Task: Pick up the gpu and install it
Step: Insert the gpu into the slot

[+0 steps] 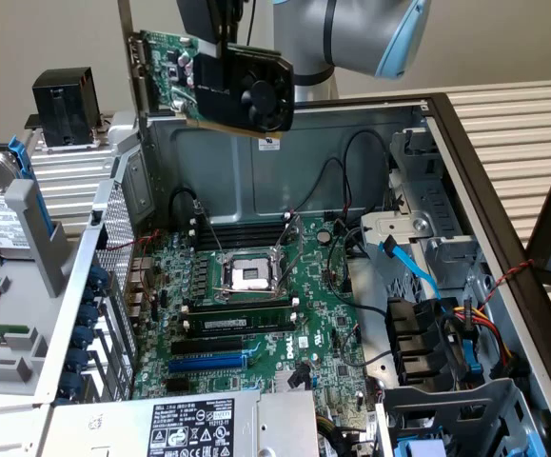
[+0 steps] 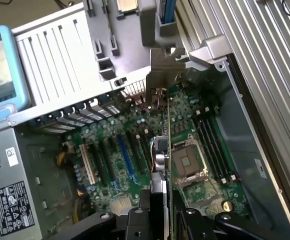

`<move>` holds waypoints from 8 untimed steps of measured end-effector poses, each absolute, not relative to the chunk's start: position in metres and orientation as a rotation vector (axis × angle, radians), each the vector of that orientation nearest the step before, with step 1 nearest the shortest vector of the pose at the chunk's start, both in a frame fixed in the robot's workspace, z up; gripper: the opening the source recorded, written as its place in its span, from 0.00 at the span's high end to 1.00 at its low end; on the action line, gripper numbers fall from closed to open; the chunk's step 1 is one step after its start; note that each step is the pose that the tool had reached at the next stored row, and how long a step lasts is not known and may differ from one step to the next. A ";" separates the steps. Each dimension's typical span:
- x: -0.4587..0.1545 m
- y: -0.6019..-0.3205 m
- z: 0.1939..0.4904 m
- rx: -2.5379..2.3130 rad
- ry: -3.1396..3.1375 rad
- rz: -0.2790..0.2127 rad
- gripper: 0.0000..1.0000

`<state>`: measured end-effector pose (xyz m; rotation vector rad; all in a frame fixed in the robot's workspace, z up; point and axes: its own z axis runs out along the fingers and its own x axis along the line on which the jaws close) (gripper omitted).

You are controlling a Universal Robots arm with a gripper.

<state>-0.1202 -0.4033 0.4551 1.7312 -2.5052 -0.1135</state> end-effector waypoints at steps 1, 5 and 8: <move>-0.120 -0.403 0.455 1.754 -2.488 -0.112 0.73; -0.120 -0.403 0.455 1.842 -2.421 -0.107 0.73; -0.120 -0.403 0.455 1.906 -2.368 -0.103 0.73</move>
